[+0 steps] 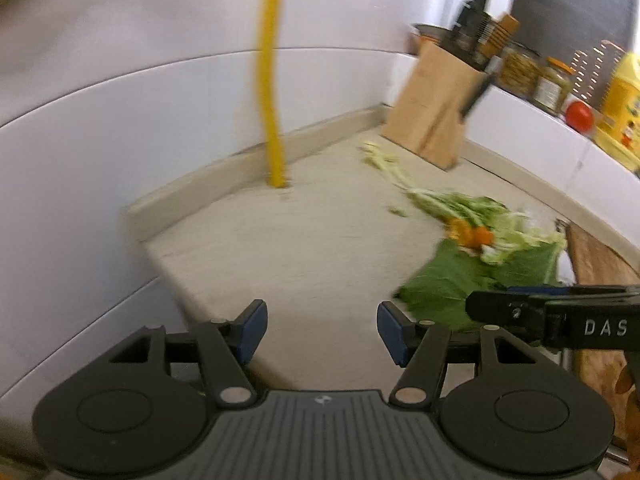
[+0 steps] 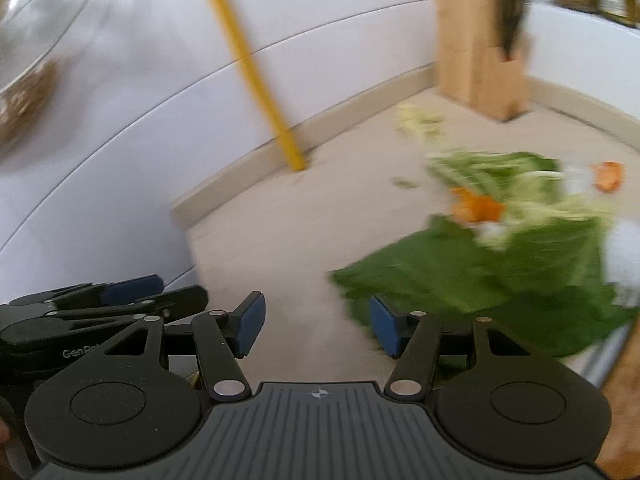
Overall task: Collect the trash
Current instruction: 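Move both open tools back toward the vegetable pile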
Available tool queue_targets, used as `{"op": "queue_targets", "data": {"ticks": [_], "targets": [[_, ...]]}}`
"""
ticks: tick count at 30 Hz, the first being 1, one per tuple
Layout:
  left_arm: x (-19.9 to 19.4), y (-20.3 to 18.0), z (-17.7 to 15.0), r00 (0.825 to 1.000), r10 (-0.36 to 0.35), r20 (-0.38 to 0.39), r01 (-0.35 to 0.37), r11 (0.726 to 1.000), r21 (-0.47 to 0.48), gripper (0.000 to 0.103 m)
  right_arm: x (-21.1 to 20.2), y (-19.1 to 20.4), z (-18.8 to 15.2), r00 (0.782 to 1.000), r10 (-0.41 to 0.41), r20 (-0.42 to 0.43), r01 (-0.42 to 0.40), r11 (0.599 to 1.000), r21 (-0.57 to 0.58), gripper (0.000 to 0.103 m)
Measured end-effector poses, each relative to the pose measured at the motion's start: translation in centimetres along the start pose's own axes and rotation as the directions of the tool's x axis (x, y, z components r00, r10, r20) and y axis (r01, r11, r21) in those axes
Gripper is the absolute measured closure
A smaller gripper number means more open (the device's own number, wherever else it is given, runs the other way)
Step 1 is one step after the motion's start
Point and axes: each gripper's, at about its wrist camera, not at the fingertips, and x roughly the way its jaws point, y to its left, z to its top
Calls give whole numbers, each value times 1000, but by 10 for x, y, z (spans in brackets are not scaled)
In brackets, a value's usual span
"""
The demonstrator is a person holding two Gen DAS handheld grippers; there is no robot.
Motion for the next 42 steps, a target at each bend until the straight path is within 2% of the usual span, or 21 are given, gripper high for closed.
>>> {"op": "queue_targets", "data": {"ticks": [4,14,17,21,30,33,35,36,37,40,42], "targets": [[15,-26,6,998,-59,-25,60,997,42,47,-11,-29,0,996,-80,26,79,997,26,37],[46,-71,12,984,-149,-93,158,983,90,47,-24,-68,-3,987,-159,26,159,987,0,36],[51,-78,10,981,-162,-105,171,982,83,47,-28,-71,-5,991,-135,3,135,989,-56,26],[59,-83,13,979,-164,-119,173,983,68,47,-19,-69,-8,994,-103,-34,98,988,-120,26],[71,-84,17,983,-126,-134,134,989,54,47,22,-67,-17,981,-117,-153,71,958,-276,24],[74,-88,19,982,-120,-145,130,990,62,47,20,-71,-18,980,-130,-153,81,953,-291,38],[76,-92,20,980,-125,-156,137,988,69,47,13,-78,-16,981,-111,-159,68,964,-256,64],[77,-94,20,979,-129,-160,142,987,75,47,9,-82,-15,982,-104,-161,64,970,-234,72],[77,-97,21,978,-132,-162,147,985,84,47,4,-86,-14,982,-98,-162,62,975,-212,86],[76,-104,23,977,-133,-166,153,982,113,47,-16,-99,-13,989,-61,-136,45,992,-119,94],[74,-107,25,974,-149,-167,171,978,122,47,-35,-104,-13,994,-22,-108,16,998,-61,94]]}}
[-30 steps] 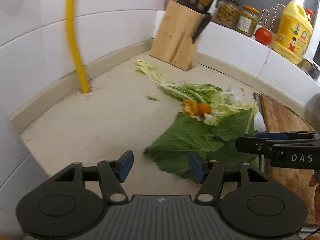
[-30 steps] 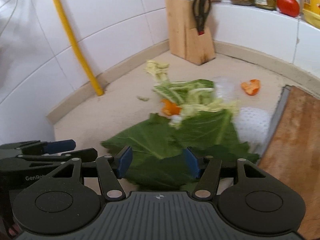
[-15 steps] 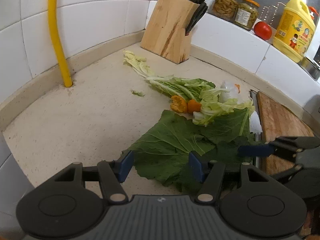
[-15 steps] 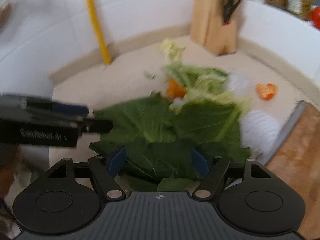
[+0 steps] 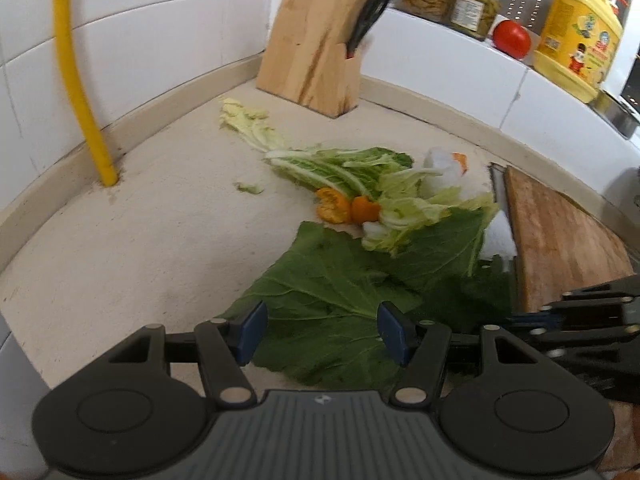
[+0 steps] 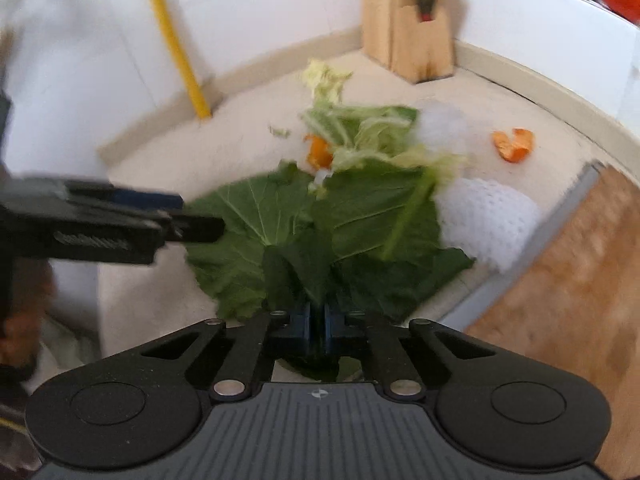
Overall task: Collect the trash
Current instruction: 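Move both open tools back toward the vegetable pile, then grasp a dark green leaf with the right tool while the left tool grasps cabbage leaves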
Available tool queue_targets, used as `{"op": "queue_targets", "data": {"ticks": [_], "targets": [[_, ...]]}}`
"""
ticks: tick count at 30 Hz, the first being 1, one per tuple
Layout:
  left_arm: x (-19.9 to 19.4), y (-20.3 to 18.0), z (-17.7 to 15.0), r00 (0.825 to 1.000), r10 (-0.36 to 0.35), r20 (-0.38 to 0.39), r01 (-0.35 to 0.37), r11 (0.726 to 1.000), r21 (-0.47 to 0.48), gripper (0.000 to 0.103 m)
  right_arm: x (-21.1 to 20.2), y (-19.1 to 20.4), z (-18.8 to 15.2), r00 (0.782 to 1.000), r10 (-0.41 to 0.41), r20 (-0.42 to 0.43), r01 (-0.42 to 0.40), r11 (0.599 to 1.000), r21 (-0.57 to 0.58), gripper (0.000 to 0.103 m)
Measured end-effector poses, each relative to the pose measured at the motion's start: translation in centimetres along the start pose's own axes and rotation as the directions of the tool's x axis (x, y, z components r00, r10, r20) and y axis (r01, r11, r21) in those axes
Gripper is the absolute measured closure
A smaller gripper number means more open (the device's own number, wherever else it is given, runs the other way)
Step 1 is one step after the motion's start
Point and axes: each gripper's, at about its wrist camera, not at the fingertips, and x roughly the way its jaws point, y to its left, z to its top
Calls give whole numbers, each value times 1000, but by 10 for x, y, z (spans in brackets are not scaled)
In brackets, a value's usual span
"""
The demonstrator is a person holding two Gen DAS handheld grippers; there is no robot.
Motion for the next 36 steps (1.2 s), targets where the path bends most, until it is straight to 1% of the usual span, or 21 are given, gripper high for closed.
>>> {"op": "queue_targets", "data": {"ticks": [3,5,8,12,16,18,19,21,23,25,28,30,33,35,36], "targets": [[0,-7,5,1000,-28,-2,28,999,17,47,-21,-11,0,999,20,41,-23,997,73,94],[0,-14,8,999,-36,-2,37,999,39,47,-35,-23,0,997,44,71,-54,987,149,94],[3,-24,12,999,-40,-10,41,997,70,47,-54,-44,-3,988,81,131,-113,958,265,94],[10,-35,13,997,-68,-31,71,993,94,47,-79,-71,-8,966,115,233,-199,903,381,94],[18,-50,18,996,-80,-49,86,987,133,47,-99,-94,-15,940,107,324,-252,859,446,94],[21,-59,22,996,-80,-43,86,982,170,47,-108,-102,-19,935,71,346,-235,856,460,94],[23,-63,26,996,-77,-36,83,977,196,47,-110,-105,-20,935,53,351,-222,859,462,94],[27,-73,32,997,-76,-17,78,963,258,46,-111,-110,-23,934,44,354,-218,856,469,94],[36,-84,39,997,-72,-7,70,937,341,46,-107,-114,-26,938,35,345,-207,855,475,94],[45,-91,45,998,-71,-1,65,917,393,46,-100,-117,-30,943,30,331,-195,857,477,94],[52,-91,53,995,-101,-20,101,918,383,47,-90,-121,-36,952,23,304,-177,853,491,93],[55,-94,55,993,-113,-20,112,913,392,47,-83,-123,-41,958,22,285,-170,847,504,93],[64,-103,56,993,-109,-34,113,896,430,47,-74,-126,-47,962,32,270,-173,836,520,90],[75,-106,57,993,-101,-58,116,890,441,47,-71,-125,-48,966,23,256,-156,844,513,89],[80,-108,57,994,-86,-70,108,889,446,47,-70,-124,-48,969,14,247,-142,850,507,88]]}}
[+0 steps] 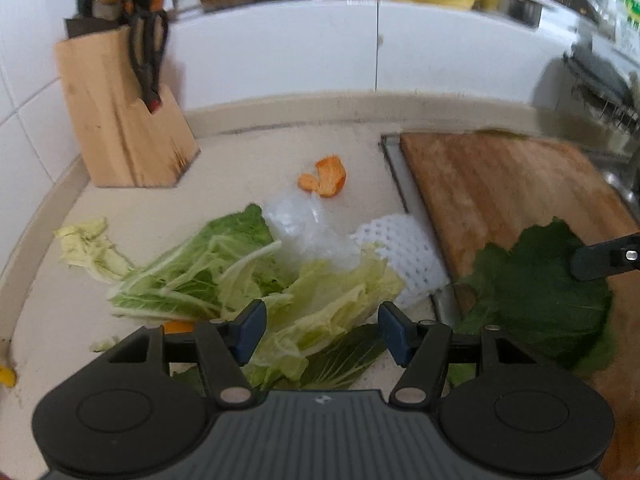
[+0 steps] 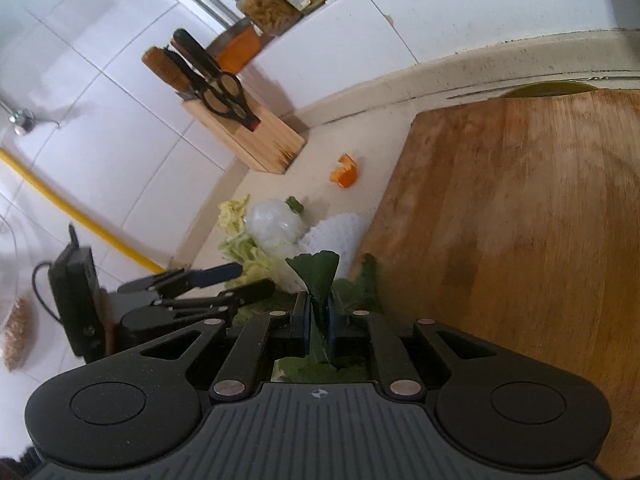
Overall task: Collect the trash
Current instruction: 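Grasp a dark green leaf with the right tool while the left tool grasps cabbage leaves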
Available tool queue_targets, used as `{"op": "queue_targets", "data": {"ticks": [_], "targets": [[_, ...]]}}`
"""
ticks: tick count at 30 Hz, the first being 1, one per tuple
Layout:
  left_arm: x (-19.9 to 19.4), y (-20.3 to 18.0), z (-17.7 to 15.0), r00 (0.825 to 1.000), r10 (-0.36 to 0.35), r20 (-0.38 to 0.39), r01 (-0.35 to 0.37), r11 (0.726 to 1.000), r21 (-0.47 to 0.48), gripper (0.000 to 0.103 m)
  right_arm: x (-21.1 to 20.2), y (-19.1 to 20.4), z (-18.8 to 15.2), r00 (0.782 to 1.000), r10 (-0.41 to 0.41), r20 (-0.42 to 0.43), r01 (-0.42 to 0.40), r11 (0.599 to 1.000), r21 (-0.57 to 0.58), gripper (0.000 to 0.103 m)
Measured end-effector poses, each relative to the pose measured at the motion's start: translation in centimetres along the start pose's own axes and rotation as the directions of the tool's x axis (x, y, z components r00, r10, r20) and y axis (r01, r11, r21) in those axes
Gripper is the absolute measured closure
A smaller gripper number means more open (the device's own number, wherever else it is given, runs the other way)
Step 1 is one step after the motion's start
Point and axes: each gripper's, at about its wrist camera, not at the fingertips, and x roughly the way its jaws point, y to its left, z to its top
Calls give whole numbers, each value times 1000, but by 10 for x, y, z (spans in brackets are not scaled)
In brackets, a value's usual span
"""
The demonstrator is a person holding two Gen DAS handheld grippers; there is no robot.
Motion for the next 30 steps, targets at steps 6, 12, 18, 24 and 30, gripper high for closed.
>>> {"op": "queue_targets", "data": {"ticks": [6,12,18,24,30], "targets": [[10,14,1,999,2,-51,-6,997,-76,71,5,8,-9,998,-48,-34,45,995,-87,64],[-22,53,-1,994,-110,-15,101,953,-285,94,7,27,-16,992,-114,-52,97,960,-262,26],[-47,64,-11,995,-99,26,102,936,-336,96,22,44,-28,977,-188,-102,132,906,-401,21],[-71,62,-26,993,-100,58,114,920,-375,96,37,53,-39,968,-233,-95,157,854,-496,22],[-81,46,-43,993,-107,57,121,907,-403,96,41,61,-38,956,-287,-57,205,796,-569,78]]}}
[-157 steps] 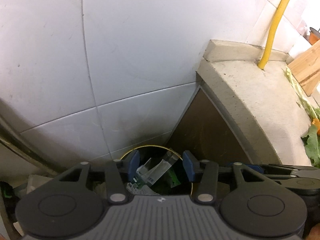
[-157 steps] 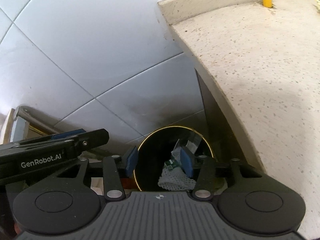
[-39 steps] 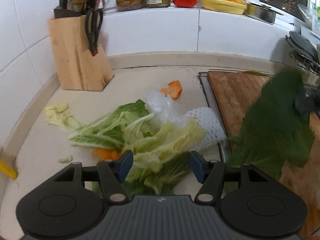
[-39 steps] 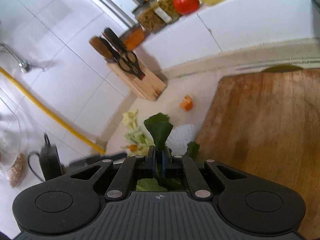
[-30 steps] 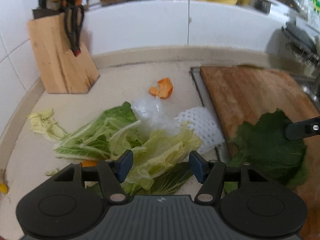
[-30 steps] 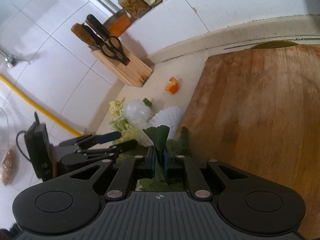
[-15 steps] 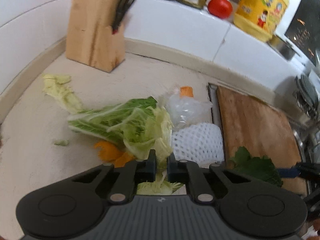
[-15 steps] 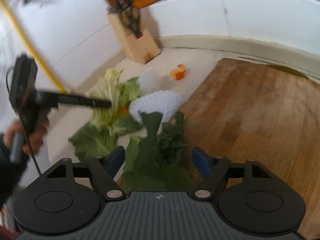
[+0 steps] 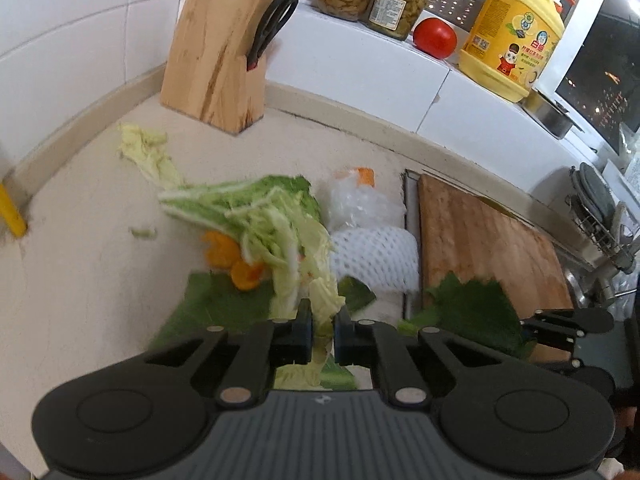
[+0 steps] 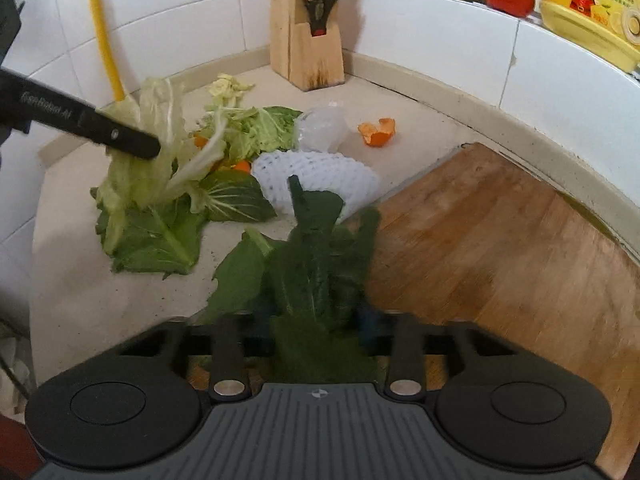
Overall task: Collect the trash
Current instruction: 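Grasp a dark green leaf with the right tool while the left tool grasps cabbage leaves, then carry the leaf and cabbage leaves over the trash bin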
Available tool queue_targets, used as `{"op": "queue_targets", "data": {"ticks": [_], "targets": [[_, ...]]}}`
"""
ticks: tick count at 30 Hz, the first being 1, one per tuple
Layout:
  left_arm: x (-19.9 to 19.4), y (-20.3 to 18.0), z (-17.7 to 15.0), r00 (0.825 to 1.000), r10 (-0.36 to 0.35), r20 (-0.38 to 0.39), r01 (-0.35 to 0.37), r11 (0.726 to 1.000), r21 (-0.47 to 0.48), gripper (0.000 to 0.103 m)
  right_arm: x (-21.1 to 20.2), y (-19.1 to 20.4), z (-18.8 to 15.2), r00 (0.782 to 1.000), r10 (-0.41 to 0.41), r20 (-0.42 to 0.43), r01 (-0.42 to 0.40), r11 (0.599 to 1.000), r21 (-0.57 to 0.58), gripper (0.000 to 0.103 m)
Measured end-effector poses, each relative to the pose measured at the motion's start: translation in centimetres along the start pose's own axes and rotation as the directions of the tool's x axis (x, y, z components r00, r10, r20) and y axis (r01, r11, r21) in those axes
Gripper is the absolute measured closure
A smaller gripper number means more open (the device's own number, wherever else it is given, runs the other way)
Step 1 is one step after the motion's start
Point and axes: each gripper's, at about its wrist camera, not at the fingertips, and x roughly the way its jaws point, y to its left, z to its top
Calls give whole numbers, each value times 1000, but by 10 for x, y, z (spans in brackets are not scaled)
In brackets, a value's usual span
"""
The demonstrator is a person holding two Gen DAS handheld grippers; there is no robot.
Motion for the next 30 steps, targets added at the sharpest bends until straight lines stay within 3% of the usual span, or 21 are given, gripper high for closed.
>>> {"op": "queue_targets", "data": {"ticks": [1,6,13,16,22,30], "targets": [[-3,0,-3,1000,-2,2,2,1000,-8,96,-2,-4,1,1000,22,4,-22,999,23,84],[-21,5,-17,999,-9,40,12,998,-60,96,-11,-22,11,987,155,43,-160,966,201,87],[-52,19,-34,993,-30,110,42,993,-109,96,-21,-16,15,938,324,127,-347,857,380,88],[-64,26,-41,991,-25,133,42,990,-132,96,-21,-5,22,925,353,141,-379,838,393,88],[-89,41,-56,984,-10,178,39,987,-158,96,-22,23,43,876,446,182,-481,789,381,88],[-125,70,-81,973,82,216,-32,974,-225,96,-11,93,70,824,546,152,-567,782,259,88]]}}
